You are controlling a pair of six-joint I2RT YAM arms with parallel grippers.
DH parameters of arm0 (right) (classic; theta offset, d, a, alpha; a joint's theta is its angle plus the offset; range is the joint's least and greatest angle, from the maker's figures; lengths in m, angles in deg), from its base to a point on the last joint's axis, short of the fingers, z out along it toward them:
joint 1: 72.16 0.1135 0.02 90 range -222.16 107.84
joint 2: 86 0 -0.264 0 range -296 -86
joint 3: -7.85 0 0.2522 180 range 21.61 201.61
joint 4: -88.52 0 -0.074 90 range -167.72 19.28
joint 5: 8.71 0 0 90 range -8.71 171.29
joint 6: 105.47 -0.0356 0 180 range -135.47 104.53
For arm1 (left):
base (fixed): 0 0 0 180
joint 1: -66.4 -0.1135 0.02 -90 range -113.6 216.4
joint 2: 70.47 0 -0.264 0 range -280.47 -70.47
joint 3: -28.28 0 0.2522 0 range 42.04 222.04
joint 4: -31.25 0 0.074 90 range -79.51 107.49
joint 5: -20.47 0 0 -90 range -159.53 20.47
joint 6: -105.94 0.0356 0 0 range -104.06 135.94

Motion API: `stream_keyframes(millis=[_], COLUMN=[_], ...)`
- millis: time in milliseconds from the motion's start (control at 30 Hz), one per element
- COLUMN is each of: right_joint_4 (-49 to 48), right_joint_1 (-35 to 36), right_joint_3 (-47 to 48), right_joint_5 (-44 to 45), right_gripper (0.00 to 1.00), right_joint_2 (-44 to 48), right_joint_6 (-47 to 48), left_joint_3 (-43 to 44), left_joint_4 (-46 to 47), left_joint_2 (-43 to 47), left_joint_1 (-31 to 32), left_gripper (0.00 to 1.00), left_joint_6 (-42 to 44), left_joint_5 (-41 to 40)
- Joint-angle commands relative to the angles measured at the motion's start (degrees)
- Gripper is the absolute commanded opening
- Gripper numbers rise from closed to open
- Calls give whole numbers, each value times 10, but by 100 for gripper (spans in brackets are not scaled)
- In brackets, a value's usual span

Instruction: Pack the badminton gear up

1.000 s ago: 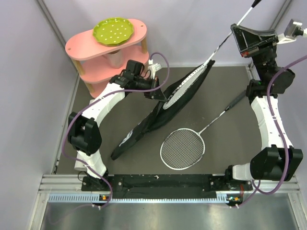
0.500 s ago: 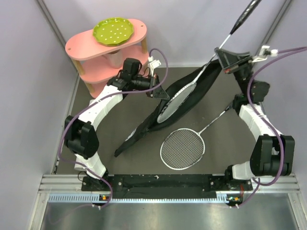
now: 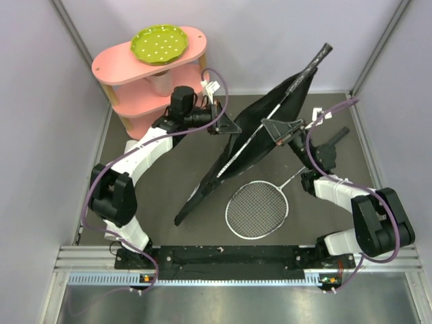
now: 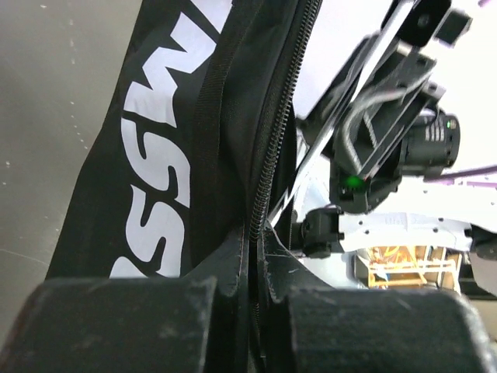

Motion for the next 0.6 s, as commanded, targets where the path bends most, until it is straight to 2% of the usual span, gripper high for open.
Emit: stream_keyframes(millis=[0,67,133,167,233,267,367,400,433,500,567], right_joint_4=[-141,-42,3,59,127,209,346,449,500,598,641], right_joint_1=[25,44,65,82,88,88,93,101,102,101,100], right_joint_3=[-45,-63,-70,-68,-54,-49,-10,20,39,102,144], right_joint_5=[33,49,64,80,96,108,128,137,141,96,18], right_gripper=[2,1,1,1,0,0,0,0,0,0,0], right_joint_2=[35,56,68,76,83,86,111,119,117,96,48], right_joint_6=[43,43,74,79,64,50,24,29,32,42,58], left_joint_3=[-13,-16,-20,-21,-20,-20,-16,-12,-10,-4,4], left_joint_4=[90,96,101,104,106,106,104,100,98,93,77], left_joint_2=[49,50,48,47,43,43,42,41,38,37,36], left_joint_1=[4,4,5,6,10,11,14,14,14,15,21], left_gripper=[0,0,0,0,0,0,0,0,0,0,0], left_joint_6=[-43,-45,-51,-52,-53,-52,-43,-39,-38,-27,-13], left_joint_5=[-58,-69,-71,-75,-79,-82,-94,-99,-99,-108,-113])
